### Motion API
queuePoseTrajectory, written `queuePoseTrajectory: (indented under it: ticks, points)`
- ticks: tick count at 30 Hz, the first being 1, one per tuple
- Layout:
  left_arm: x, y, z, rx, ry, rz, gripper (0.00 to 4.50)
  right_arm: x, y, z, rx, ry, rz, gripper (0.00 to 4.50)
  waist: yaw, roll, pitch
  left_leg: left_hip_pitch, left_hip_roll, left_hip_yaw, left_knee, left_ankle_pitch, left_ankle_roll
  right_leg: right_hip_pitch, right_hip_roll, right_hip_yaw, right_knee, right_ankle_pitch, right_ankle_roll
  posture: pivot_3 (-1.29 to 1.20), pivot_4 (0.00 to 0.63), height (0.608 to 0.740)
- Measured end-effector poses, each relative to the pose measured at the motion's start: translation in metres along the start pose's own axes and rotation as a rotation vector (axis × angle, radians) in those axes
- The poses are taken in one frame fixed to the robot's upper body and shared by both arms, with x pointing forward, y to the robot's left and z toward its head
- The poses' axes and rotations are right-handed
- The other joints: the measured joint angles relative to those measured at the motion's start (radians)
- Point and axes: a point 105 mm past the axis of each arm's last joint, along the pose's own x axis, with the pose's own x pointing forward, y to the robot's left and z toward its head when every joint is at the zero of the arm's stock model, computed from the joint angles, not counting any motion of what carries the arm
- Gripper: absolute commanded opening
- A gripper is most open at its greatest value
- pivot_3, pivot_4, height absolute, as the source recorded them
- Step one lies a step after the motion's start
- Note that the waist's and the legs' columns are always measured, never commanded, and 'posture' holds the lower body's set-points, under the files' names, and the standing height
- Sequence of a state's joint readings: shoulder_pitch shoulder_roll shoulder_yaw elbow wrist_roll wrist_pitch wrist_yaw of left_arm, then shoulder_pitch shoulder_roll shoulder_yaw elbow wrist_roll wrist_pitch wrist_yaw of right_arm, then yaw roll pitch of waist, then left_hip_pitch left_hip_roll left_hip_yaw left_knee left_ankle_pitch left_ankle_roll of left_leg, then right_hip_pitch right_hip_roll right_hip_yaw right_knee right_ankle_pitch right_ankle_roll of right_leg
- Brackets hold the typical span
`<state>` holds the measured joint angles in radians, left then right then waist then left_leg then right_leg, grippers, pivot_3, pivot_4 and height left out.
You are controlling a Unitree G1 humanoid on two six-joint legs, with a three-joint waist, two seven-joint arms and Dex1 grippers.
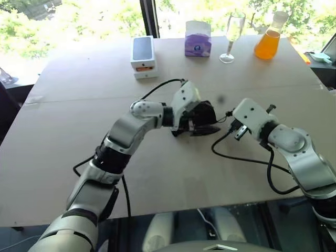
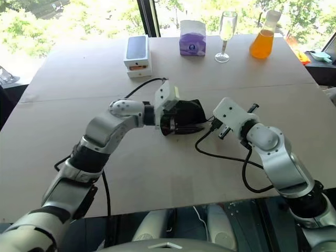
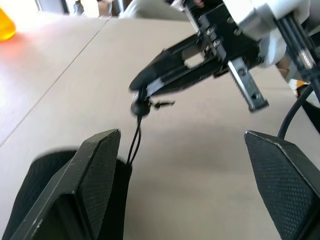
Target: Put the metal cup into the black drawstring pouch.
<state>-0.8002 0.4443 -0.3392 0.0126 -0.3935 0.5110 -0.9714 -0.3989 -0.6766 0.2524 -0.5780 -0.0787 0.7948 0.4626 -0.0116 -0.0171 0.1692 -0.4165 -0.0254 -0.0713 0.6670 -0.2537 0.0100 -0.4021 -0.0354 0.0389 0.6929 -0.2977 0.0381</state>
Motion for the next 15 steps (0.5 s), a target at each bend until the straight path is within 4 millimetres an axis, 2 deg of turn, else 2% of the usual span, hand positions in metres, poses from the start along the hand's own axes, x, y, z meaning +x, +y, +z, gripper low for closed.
queuePoseTrajectory:
  ticks: [4, 9, 12, 15]
  points:
    - [0.021, 0.008, 0.001, -0.004, -0.006, -0.018, 4.11, -0.002, 0.000, 0.005, -0.028, -0.011, 0.005, 0.00, -0.002, 0.000, 0.000, 0.000, 0.000, 0.000, 0.000, 0.000, 0.000, 0.000, 0.001, -0.004, 0.001, 0.000, 0.000, 0.00, 0.150, 0.740]
    - [0.031, 0.011, -0.009, -0.011, 0.011, -0.027, 4.11, -0.004, 0.000, 0.009, -0.047, -0.021, 0.002, 0.00, -0.005, 0.000, 0.000, 0.001, 0.000, 0.000, 0.001, 0.000, 0.000, 0.000, 0.001, -0.004, 0.002, 0.000, 0.000, 0.00, 0.150, 0.740]
    - [0.034, 0.014, -0.012, -0.007, 0.030, -0.023, 3.28, -0.005, 0.001, 0.010, -0.048, -0.021, 0.006, 0.00, -0.003, 0.000, 0.000, 0.000, 0.000, -0.001, 0.001, 0.000, 0.000, 0.000, 0.001, -0.005, 0.002, 0.000, 0.000, 0.00, 0.150, 0.740]
    - [0.039, 0.013, -0.013, -0.011, 0.025, -0.030, 1.76, -0.006, 0.001, 0.011, -0.049, -0.021, 0.010, 0.00, -0.003, 0.000, 0.000, 0.000, -0.001, -0.001, 0.001, 0.000, 0.000, 0.000, 0.001, -0.005, 0.002, 0.000, 0.000, 0.00, 0.150, 0.740]
